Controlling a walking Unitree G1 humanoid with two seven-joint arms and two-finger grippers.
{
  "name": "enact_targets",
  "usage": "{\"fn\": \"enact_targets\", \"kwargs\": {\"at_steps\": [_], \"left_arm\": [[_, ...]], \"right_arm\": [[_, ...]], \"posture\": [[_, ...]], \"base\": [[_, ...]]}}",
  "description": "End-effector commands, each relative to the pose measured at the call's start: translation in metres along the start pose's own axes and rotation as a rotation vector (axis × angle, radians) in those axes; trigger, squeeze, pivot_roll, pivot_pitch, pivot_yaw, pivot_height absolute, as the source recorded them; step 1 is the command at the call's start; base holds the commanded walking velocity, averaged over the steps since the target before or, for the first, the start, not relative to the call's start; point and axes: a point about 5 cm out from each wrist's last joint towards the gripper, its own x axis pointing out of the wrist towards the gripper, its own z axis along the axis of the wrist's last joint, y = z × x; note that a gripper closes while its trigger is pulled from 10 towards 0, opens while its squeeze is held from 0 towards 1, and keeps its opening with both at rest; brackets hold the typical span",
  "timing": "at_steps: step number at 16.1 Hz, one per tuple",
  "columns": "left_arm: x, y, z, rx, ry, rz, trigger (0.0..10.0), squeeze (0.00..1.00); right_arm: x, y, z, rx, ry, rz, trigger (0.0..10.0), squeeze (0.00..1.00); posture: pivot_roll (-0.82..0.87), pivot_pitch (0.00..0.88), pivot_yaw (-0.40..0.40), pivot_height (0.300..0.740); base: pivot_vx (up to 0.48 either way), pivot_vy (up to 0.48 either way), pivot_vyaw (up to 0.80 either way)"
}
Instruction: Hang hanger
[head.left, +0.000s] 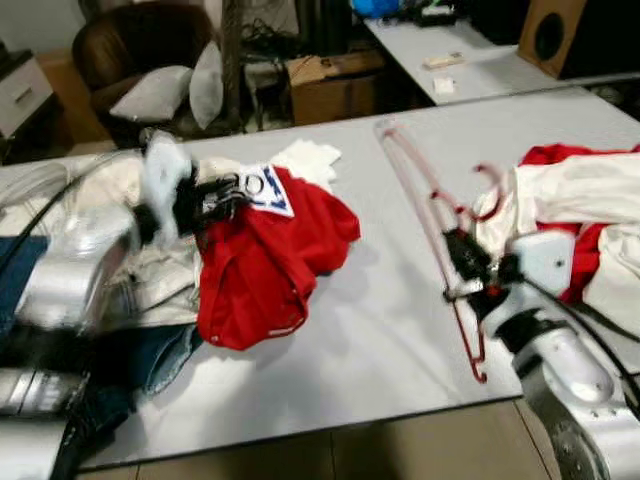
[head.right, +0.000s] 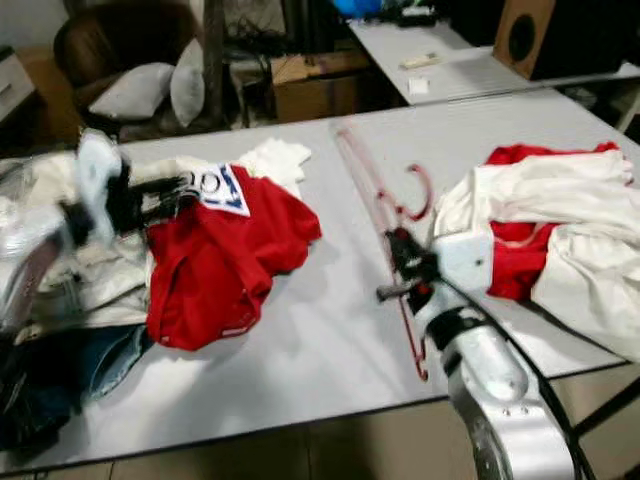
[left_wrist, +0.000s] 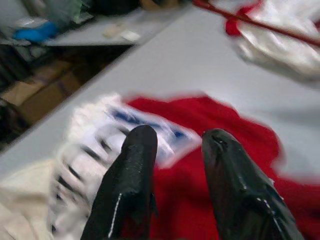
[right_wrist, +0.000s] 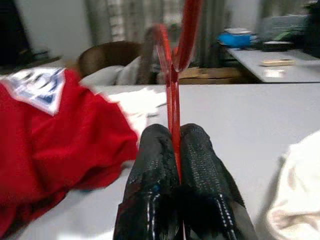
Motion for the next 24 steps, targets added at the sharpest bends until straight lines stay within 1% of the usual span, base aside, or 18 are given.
{"fn": "enact_targets", "kwargs": {"at_steps": [1,2,3,5,6,7,9,10,11,12,14,15,18,19,20,21,23,24], "left_arm": [[-0.007,-0.005,0.003,0.017,0.011,-0.009,10.0,1.00],[-0.014,-0.009,0.003,-0.010,-0.014,0.050,10.0,1.00],[-0.025,-0.023,0.004,-0.071,-0.090,0.153,10.0,0.00],[-0.032,-0.046,-0.007,-0.190,-0.147,0.245,10.0,0.00],[-0.032,-0.055,-0.015,-0.209,-0.144,0.268,10.0,0.00],[-0.034,-0.070,-0.034,-0.266,-0.119,0.298,10.0,0.00],[-0.040,-0.083,-0.036,-0.284,-0.105,0.329,10.0,0.00],[-0.047,-0.089,-0.035,-0.271,-0.110,0.375,10.0,0.00],[-0.049,-0.091,-0.034,-0.262,-0.113,0.389,10.0,0.00],[-0.051,-0.102,-0.033,-0.233,-0.117,0.399,10.0,0.00],[-0.048,-0.110,-0.035,-0.254,-0.108,0.404,10.0,0.00],[-0.044,-0.110,-0.036,-0.313,-0.093,0.426,10.0,0.00],[-0.036,-0.106,-0.041,-0.247,-0.015,0.433,10.0,0.00],[-0.034,-0.101,-0.044,-0.243,0.011,0.433,10.0,1.00],[-0.029,-0.097,-0.047,-0.192,0.053,0.414,10.0,1.00],[-0.026,-0.091,-0.046,-0.145,0.061,0.428,10.0,1.00],[-0.018,-0.072,-0.044,-0.081,0.069,0.488,10.0,1.00],[-0.015,-0.069,-0.044,-0.073,0.065,0.484,10.0,1.00]], "right_arm": [[-0.001,0.008,0.000,-0.013,0.011,0.052,10.0,0.00],[-0.003,0.008,0.000,-0.017,0.021,0.046,10.0,0.00],[-0.007,0.008,-0.001,0.009,0.024,0.014,10.0,0.00],[-0.011,0.008,-0.012,0.052,0.042,-0.033,10.0,0.00],[-0.010,0.006,-0.016,0.079,0.048,-0.073,10.0,0.00],[-0.010,0.012,-0.018,0.143,0.045,-0.102,10.0,0.00],[-0.015,0.017,-0.018,0.157,0.064,-0.086,10.0,0.00],[-0.018,0.021,-0.019,0.167,0.073,-0.076,10.0,0.00],[-0.019,0.021,-0.020,0.169,0.077,-0.071,10.0,0.00],[-0.019,0.024,-0.022,0.161,0.083,-0.044,10.0,0.00],[-0.016,0.023,-0.021,0.159,0.082,-0.028,10.0,0.00],[-0.013,0.021,-0.019,0.154,0.075,-0.017,10.0,0.00],[-0.009,0.017,-0.018,0.119,0.082,0.017,10.0,0.00],[-0.007,0.017,-0.018,0.106,0.086,0.033,10.0,0.00],[-0.006,0.017,-0.017,0.092,0.090,0.051,10.0,0.00],[-0.005,0.017,-0.017,0.081,0.091,0.058,10.0,0.00],[-0.002,0.016,-0.016,0.069,0.086,0.059,10.0,0.00],[-0.002,0.017,-0.016,0.068,0.083,0.058,10.0,0.00]], "posture": [[-0.06,0.000,0.137,0.740],[-0.05,0.000,0.138,0.740],[-0.04,0.000,0.129,0.740],[-0.02,0.000,0.111,0.740],[-0.03,0.000,0.106,0.740],[-0.03,0.000,0.100,0.740],[-0.04,0.000,0.061,0.740],[-0.03,0.000,0.047,0.740],[-0.03,0.000,0.047,0.740],[-0.03,0.000,0.029,0.740],[-0.02,0.000,0.017,0.740],[-0.02,0.000,0.013,0.740],[-0.01,0.000,0.014,0.740],[-0.01,0.000,0.017,0.740],[-0.01,0.000,0.020,0.740],[-0.01,0.000,0.024,0.740],[-0.01,0.000,0.035,0.740],[-0.01,0.000,0.035,0.740]], "base": [[0.000,0.000,0.00],[0.000,0.000,0.00],[0.000,0.000,0.00],[0.000,0.000,0.00],[0.000,0.480,0.00],[0.000,0.480,-0.80],[0.000,0.480,-0.80],[0.000,0.000,-0.78],[0.000,0.000,-0.78],[0.000,-0.480,0.00],[0.000,-0.480,0.00],[0.000,0.000,0.00],[0.000,0.000,0.00],[0.000,0.000,0.00],[0.000,0.000,0.00],[0.000,0.000,0.00],[0.000,0.000,0.00],[0.000,0.000,0.00]]}}
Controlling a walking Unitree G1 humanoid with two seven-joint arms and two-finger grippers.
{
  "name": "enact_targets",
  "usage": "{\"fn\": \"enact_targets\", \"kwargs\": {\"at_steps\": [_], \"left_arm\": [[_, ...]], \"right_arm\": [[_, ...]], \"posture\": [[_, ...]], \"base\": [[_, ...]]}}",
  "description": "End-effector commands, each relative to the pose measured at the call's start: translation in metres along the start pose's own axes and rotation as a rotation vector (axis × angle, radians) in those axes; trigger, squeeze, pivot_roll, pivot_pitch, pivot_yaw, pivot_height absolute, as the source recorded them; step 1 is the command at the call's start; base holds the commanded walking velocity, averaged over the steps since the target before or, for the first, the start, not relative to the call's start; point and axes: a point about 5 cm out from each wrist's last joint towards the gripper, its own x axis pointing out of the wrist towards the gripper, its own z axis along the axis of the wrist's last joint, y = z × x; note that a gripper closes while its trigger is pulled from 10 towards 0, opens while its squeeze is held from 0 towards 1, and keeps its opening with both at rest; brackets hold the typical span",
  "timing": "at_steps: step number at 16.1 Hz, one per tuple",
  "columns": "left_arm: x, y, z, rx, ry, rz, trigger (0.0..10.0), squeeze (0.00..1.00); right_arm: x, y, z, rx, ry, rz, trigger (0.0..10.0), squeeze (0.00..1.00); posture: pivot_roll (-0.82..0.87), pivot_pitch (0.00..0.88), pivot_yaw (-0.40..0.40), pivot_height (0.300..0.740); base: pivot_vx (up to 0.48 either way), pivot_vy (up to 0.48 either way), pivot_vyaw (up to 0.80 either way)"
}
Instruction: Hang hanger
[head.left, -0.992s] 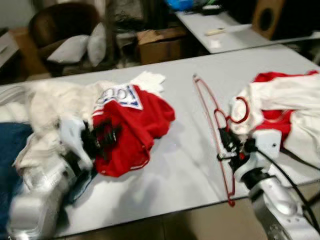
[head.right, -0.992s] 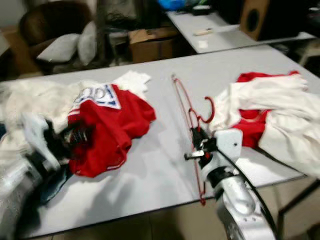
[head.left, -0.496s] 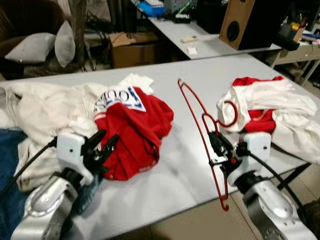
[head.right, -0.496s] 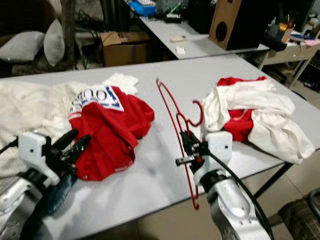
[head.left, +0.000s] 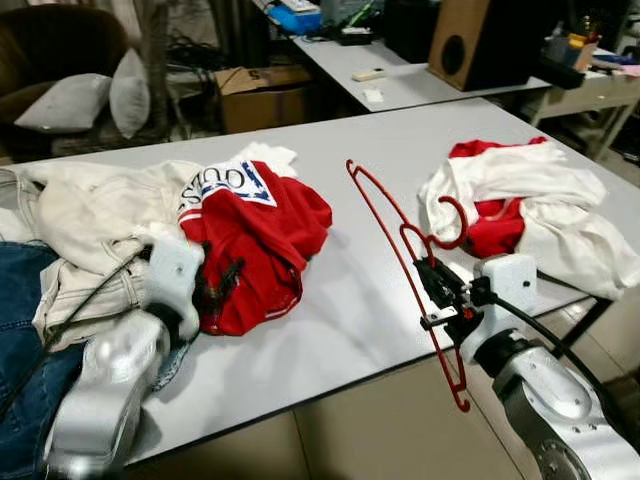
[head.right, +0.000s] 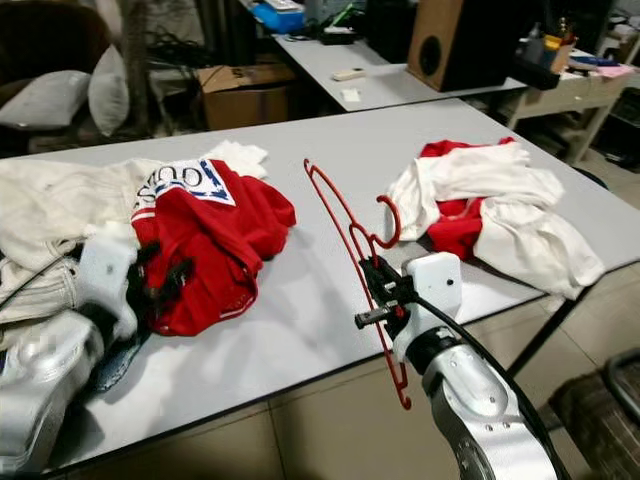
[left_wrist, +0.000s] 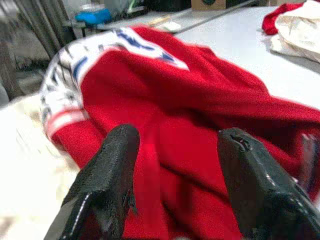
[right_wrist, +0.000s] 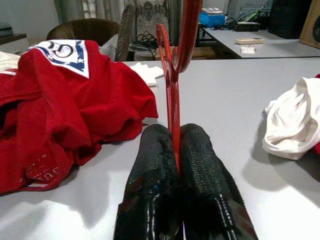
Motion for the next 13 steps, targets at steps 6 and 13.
{"fn": "enact_targets", "kwargs": {"at_steps": [6,13], "left_arm": [[0.024,0.015,-0.008,0.145,0.066,0.017,3.4,0.00],[0.012,0.032,-0.014,0.270,0.116,0.054,0.0,0.00]], "right_arm": [[0.003,0.001,0.002,-0.037,-0.001,0.008,10.0,0.00],[0.005,0.002,0.001,-0.049,0.001,0.026,10.0,0.00]], "posture": [[-0.02,0.000,0.048,0.740],[-0.01,0.000,0.041,0.740]], "base": [[0.000,0.000,0.00],[0.000,0.000,0.00]]}}
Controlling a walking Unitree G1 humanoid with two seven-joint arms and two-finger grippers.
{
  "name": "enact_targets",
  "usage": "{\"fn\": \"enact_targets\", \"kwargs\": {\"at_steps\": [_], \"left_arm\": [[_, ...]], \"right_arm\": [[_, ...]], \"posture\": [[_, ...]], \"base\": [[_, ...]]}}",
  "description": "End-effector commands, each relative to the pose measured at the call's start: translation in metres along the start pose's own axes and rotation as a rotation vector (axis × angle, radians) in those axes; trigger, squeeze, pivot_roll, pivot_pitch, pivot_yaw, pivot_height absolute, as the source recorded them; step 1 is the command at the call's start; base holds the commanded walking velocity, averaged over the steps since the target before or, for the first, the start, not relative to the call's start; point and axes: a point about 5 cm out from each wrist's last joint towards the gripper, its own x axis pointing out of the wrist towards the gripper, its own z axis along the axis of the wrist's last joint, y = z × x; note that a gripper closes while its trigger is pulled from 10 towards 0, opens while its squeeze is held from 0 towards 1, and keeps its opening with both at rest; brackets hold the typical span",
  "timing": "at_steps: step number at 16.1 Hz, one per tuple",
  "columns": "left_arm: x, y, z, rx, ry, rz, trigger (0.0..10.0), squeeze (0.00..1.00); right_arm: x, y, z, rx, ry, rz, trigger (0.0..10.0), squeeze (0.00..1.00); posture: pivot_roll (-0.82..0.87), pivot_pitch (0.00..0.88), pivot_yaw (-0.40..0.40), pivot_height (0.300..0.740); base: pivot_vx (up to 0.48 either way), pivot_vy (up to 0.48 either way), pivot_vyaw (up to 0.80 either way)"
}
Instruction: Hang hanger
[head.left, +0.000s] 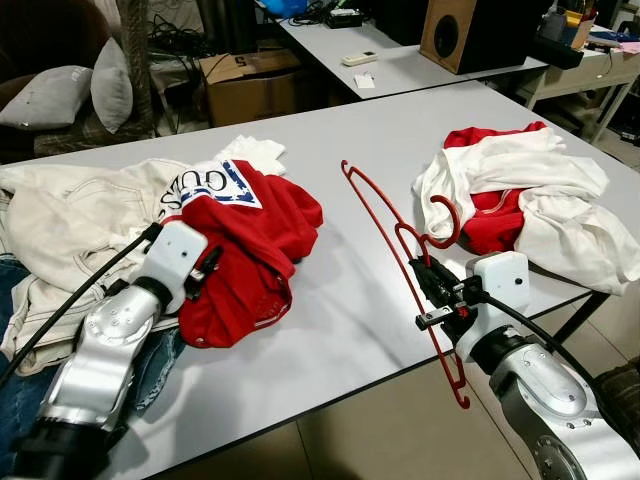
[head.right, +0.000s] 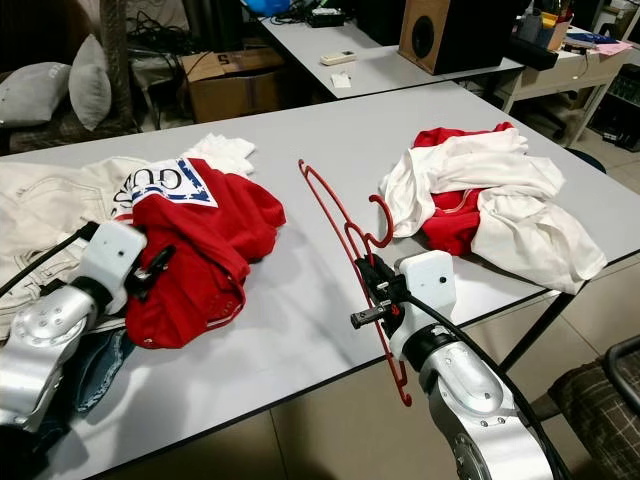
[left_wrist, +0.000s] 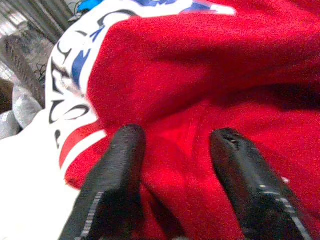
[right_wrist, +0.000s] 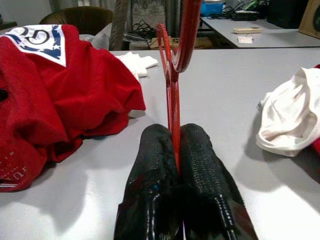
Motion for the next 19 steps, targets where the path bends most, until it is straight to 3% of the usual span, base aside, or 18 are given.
{"fn": "enact_targets", "kwargs": {"at_steps": [1,6,12,15,19], "left_arm": [[-0.005,0.004,-0.001,0.009,0.007,0.005,0.0,0.00],[-0.016,0.012,-0.004,0.072,0.034,0.005,0.0,0.00],[-0.010,0.014,-0.003,0.100,0.052,-0.001,0.0,0.00],[-0.006,0.013,0.006,0.061,0.011,-0.030,0.0,0.00],[0.010,0.017,0.046,-0.056,-0.095,-0.106,0.0,0.00]], "right_arm": [[0.002,0.000,0.000,-0.010,-0.003,0.010,10.0,0.00],[0.004,0.002,-0.001,-0.009,-0.008,0.020,10.0,0.00],[0.005,0.001,-0.001,-0.010,-0.015,0.010,10.0,0.00],[0.003,0.000,-0.001,-0.010,-0.018,0.019,10.0,0.00],[-0.018,0.008,0.016,0.043,-0.091,0.293,10.0,0.00]], "posture": [[0.00,0.000,0.042,0.740],[0.01,0.000,0.042,0.740],[0.00,0.000,0.055,0.740],[0.01,0.000,0.055,0.740],[0.01,0.000,0.050,0.740]], "base": [[0.000,0.000,0.00],[0.000,0.000,0.00],[0.000,0.000,0.00],[0.000,0.000,0.00],[0.000,0.000,0.00]]}}
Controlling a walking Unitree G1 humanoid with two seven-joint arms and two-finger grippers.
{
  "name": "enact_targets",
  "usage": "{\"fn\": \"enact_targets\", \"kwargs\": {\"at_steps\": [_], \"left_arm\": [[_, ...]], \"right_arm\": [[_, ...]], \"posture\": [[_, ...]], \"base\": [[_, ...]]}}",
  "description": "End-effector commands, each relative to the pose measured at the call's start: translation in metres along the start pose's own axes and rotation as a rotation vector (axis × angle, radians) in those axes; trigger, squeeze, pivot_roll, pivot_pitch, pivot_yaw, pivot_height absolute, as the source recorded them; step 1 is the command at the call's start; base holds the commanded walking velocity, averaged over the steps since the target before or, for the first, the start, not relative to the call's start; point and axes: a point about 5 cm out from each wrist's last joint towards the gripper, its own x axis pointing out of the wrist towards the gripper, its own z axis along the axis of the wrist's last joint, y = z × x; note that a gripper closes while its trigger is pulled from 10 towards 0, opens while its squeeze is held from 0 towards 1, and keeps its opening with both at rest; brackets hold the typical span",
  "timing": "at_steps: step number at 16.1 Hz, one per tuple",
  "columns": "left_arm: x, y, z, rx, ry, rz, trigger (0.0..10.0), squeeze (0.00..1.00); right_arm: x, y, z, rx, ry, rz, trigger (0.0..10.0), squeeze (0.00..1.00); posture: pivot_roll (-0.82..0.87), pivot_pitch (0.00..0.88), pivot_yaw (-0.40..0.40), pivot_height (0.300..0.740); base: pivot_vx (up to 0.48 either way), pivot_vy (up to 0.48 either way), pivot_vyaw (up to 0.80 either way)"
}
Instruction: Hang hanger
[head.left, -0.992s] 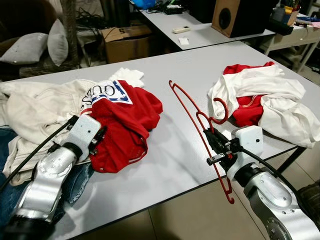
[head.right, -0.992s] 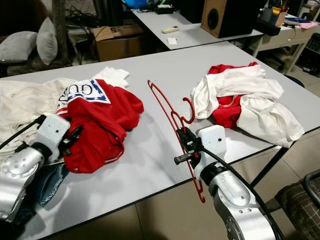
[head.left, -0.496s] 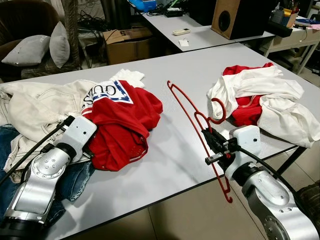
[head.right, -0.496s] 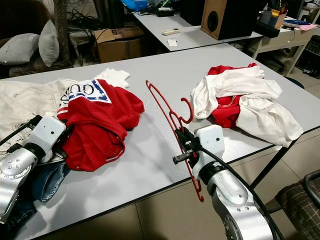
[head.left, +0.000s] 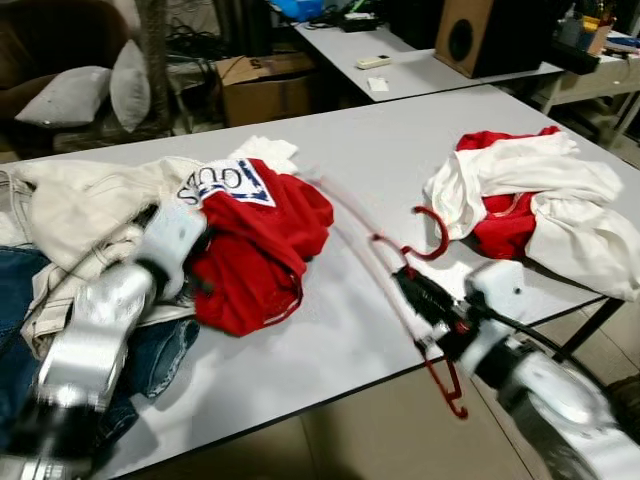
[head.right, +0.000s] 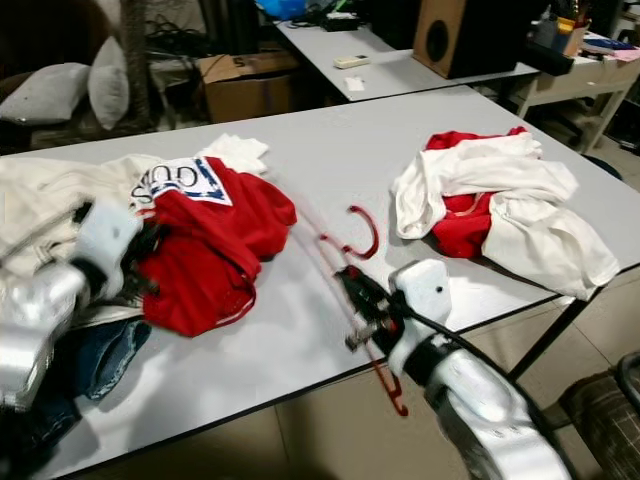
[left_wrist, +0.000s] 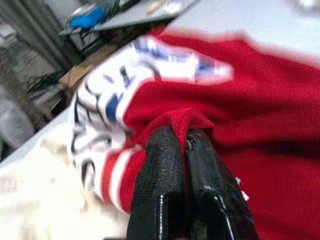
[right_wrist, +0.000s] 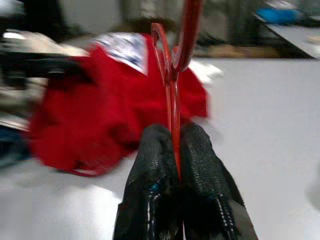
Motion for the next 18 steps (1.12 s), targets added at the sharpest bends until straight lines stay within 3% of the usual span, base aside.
{"fn": "enact_targets", "kwargs": {"at_steps": [1,3,6,9,11,14,18], "left_arm": [[0.003,0.007,0.018,-0.026,-0.049,-0.016,0.0,0.00],[0.013,0.020,0.046,-0.030,-0.114,-0.012,0.0,0.00],[0.015,0.034,0.076,-0.001,-0.164,-0.024,0.0,0.00],[0.010,0.035,0.084,0.039,-0.159,-0.046,0.0,0.00],[0.008,0.040,0.083,0.139,-0.131,-0.008,0.0,0.00],[0.005,0.042,0.092,0.205,-0.157,0.002,0.0,0.00],[0.011,0.029,0.098,0.249,-0.190,-0.043,0.0,0.00]], "right_arm": [[-0.008,0.004,0.011,0.012,-0.029,0.089,10.0,0.00],[-0.020,0.009,0.012,0.024,0.015,0.208,10.0,0.00],[-0.024,0.016,0.003,0.038,0.121,0.285,10.0,0.00],[-0.012,0.016,-0.010,0.071,0.180,0.206,10.0,0.00],[-0.009,0.017,-0.008,0.110,0.164,0.198,10.0,0.00],[-0.006,0.012,-0.002,0.145,0.115,0.146,10.0,0.00],[0.003,0.012,0.011,0.191,0.027,0.144,10.0,0.00]], "posture": [[0.01,0.000,0.049,0.740],[0.00,0.000,0.047,0.740],[0.00,0.000,0.045,0.740],[0.01,0.000,0.034,0.740],[0.02,0.000,0.028,0.740],[0.01,0.000,0.031,0.740],[0.00,0.000,0.027,0.740]], "base": [[0.000,0.000,0.00],[0.000,0.000,0.00],[0.000,0.000,0.00],[0.000,0.000,0.00],[0.000,0.000,0.00],[0.000,0.000,0.00],[0.000,0.000,0.00]]}}
